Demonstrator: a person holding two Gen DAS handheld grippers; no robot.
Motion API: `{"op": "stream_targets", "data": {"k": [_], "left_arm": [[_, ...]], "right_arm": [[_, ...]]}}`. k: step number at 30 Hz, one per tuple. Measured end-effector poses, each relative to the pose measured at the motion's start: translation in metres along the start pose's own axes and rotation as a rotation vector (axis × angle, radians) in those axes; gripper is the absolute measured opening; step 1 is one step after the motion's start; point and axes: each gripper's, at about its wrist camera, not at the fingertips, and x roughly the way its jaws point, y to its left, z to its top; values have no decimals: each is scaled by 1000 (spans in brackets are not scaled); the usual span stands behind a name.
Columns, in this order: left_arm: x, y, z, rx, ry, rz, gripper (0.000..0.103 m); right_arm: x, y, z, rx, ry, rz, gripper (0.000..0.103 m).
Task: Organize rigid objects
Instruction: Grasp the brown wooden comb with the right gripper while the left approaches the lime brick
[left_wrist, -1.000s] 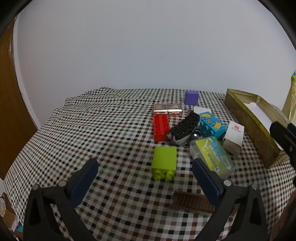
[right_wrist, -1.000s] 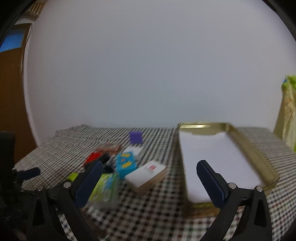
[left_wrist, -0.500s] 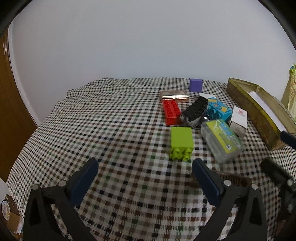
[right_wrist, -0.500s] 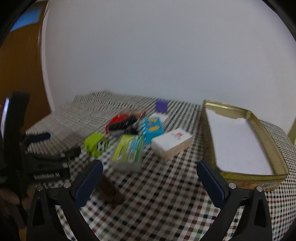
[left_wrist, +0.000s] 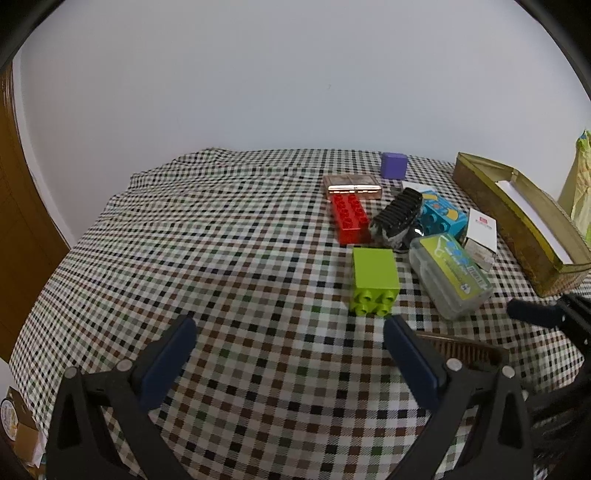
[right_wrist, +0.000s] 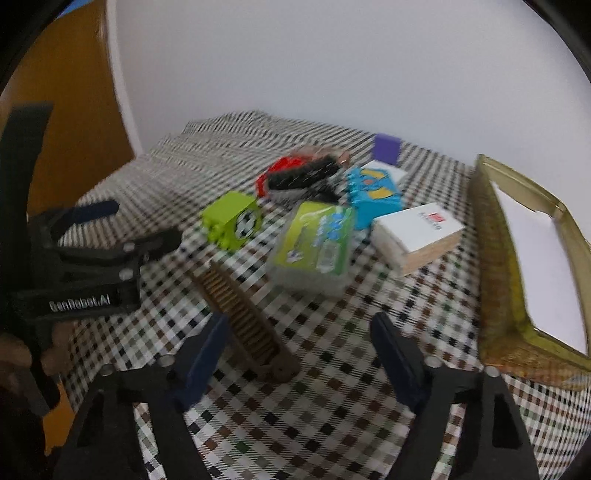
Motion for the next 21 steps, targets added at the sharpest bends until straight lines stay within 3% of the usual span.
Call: {"op": "stream_targets", "data": {"k": [7, 12, 17, 21], "left_arm": [[3, 4, 1, -13, 23, -30, 103], [4, -2, 2, 25, 27, -18, 102], [5, -3, 4, 42, 24, -15, 102], [9, -6, 5, 26, 50, -65, 102]], "right_arm": [[15, 14, 0, -61, 54, 39, 77], [16, 20, 2, -90, 49, 29, 59], [17, 16, 1, -100, 49, 41, 29], [15, 10, -3, -100, 53, 52, 27]]}}
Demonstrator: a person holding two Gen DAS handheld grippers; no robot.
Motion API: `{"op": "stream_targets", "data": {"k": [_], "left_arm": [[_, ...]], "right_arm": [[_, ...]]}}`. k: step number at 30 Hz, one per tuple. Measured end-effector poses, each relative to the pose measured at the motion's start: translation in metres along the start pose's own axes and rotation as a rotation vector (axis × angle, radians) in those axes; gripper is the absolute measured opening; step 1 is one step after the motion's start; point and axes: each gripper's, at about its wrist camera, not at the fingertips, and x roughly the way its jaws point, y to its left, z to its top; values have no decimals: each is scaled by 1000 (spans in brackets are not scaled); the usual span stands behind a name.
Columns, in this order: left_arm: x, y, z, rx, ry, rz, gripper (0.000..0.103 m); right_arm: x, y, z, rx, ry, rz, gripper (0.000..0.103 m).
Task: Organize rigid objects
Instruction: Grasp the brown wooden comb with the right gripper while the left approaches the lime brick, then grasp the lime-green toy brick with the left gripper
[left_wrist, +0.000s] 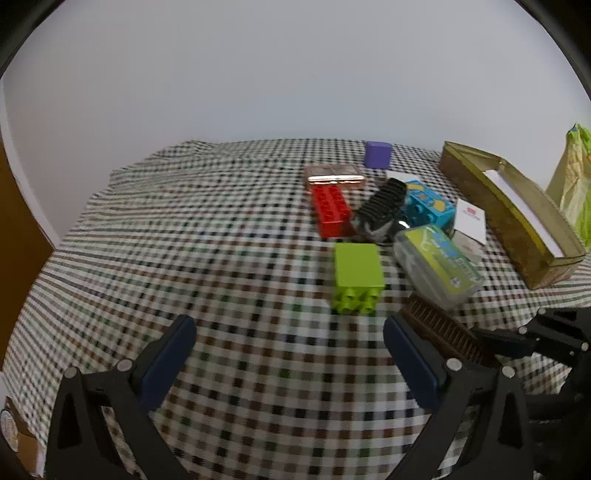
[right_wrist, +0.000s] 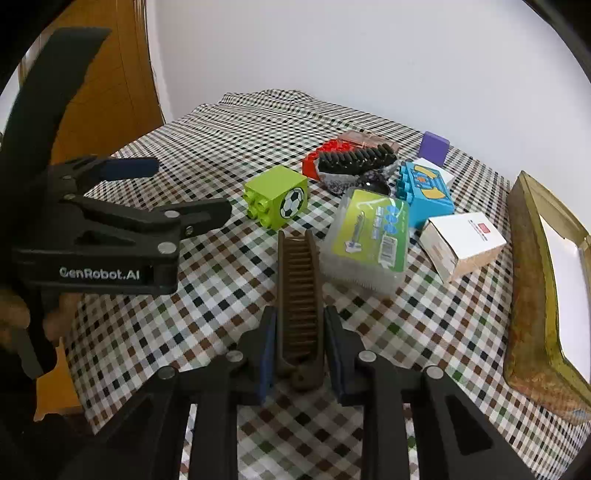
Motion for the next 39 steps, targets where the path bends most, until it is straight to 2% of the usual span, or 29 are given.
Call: {"op": "stream_targets", "data": {"k": [4, 8, 11, 14, 19, 21, 22, 25, 26, 28, 32, 39], "left_arm": [[1, -9, 3, 2, 4, -28, 102], [9, -18, 10, 10, 11, -18, 102], [19, -21, 16, 3, 36, -27, 95], [27, -25, 17, -8, 62, -57, 95], [42, -34, 20, 15, 103, -44, 78], [46, -33, 21, 6, 116, -46, 64], [49, -32, 20, 1, 124, -52, 63], [48, -33, 21, 20, 88, -58, 51], [48, -34, 21, 25, 80, -62, 41], [47, -34, 20, 31, 75, -70, 31], [42, -31, 19, 22, 60, -78, 31], [17, -29, 25, -3, -21, -111, 31]], "right_arm": [[-6, -10, -8, 48, -2, 38, 27], [-23, -24, -21, 96, -23, 60, 27], [-43, -36, -30, 143, -63, 61, 27], [-58, -46, -36, 176, -89, 57, 27], [-75, -60, -40, 214, -142, 31, 27], [-78, -65, -37, 240, -166, 15, 27], [-79, -68, -37, 254, -174, 9, 27], [-82, -77, -38, 291, -202, -7, 27], [-83, -79, -40, 306, -214, -13, 27], [-85, -86, -41, 345, -242, -20, 27], [-91, -104, -47, 418, -300, -22, 27], [-102, -132, -51, 498, -374, -50, 27]]}}
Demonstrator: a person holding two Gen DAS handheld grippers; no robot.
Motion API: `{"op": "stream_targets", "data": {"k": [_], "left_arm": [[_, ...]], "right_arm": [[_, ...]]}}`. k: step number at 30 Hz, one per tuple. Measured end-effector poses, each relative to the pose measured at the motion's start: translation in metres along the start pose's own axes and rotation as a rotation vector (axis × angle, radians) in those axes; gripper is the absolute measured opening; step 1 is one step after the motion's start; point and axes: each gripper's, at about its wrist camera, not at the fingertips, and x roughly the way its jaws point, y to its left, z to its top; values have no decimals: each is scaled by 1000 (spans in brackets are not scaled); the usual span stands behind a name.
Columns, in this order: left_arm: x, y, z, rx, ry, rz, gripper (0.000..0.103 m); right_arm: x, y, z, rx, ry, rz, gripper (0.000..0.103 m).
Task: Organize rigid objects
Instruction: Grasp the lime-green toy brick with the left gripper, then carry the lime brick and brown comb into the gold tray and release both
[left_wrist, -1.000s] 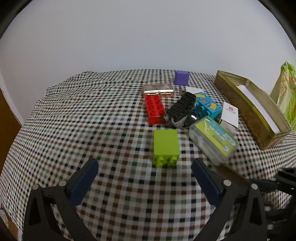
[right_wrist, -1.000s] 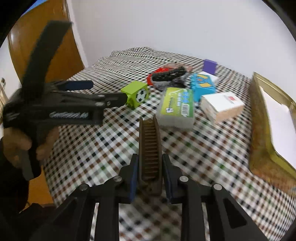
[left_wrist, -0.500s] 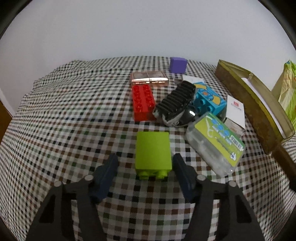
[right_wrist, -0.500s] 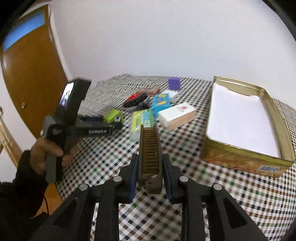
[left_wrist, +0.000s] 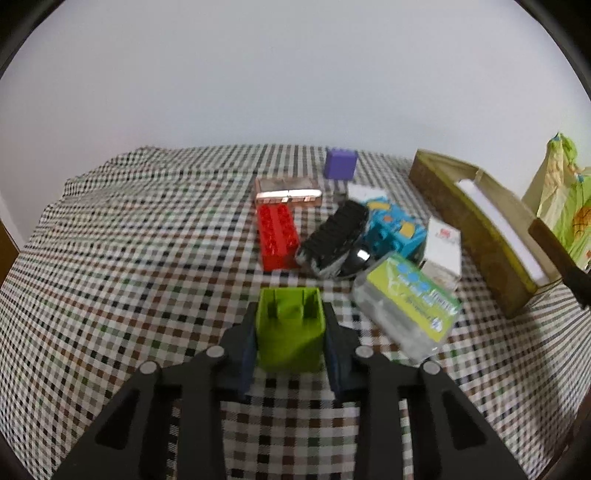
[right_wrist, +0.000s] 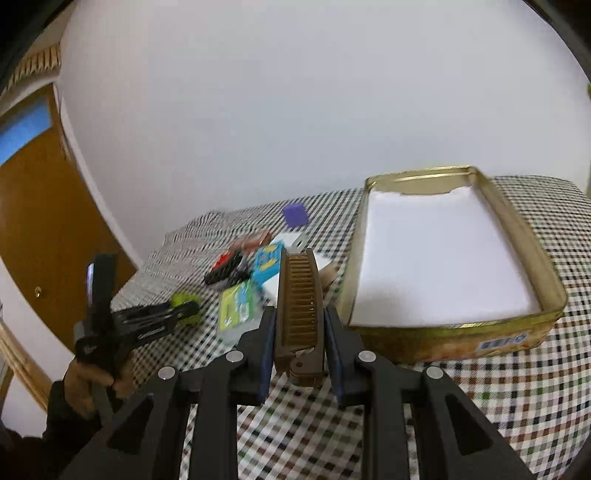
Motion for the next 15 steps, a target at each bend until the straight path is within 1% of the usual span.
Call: {"op": "stream_targets", "data": {"k": [3, 8, 15], "left_arm": [[-8, -9, 6, 15, -28, 2, 31], [-20, -21, 18, 45, -69, -25, 31], [-32, -49, 35, 79, -113, -65, 31]], "right_arm": [[-3, -8, 8, 20, -33, -13, 27], [-7, -20, 19, 48, -79, -39, 27], [-17, -28, 23, 40, -127, -89, 27]]}}
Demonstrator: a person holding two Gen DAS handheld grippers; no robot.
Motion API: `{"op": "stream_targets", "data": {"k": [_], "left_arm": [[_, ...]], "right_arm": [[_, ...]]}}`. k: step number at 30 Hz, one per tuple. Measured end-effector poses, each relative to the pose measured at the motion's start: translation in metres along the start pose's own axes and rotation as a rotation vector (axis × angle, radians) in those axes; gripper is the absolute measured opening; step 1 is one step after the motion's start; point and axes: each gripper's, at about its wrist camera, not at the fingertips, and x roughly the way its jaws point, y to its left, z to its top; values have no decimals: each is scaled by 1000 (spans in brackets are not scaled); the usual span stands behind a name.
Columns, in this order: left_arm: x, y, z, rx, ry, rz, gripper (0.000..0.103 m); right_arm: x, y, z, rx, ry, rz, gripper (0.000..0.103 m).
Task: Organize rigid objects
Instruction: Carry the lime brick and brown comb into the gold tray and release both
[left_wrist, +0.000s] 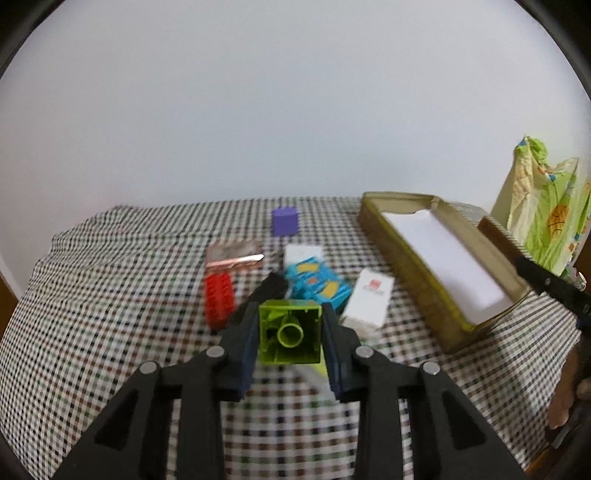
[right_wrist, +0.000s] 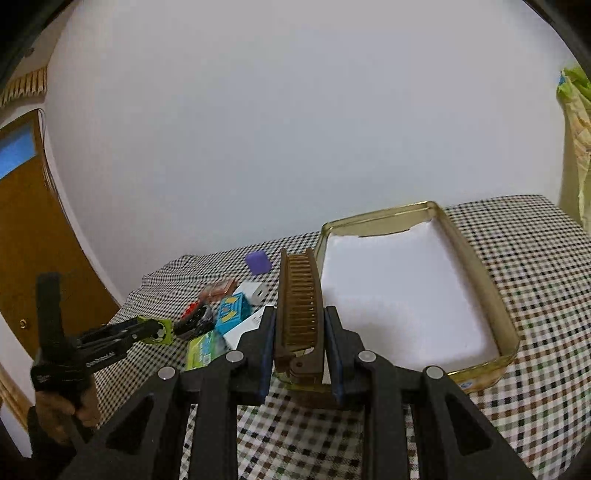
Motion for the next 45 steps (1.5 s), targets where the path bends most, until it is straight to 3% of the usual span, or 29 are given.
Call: {"op": "stream_targets", "data": {"k": [13, 25, 30, 38, 45], "left_arm": [[20, -88, 38, 82, -72, -128, 31], [77, -165, 56, 134, -16, -159, 31], [98, -183, 60, 132, 26, -163, 31], [118, -193, 56, 150, 63, -141, 31], [126, -192, 52, 153, 83, -113, 31]], "right_arm": [[11, -25, 22, -109, -90, -235, 27], [44, -73, 26, -127, -104, -367, 27], [58, -96, 29, -85, -71, -367, 27], [79, -80, 24, -108, -2, -386, 28], [87, -88, 24, -81, 8, -394, 28]]}}
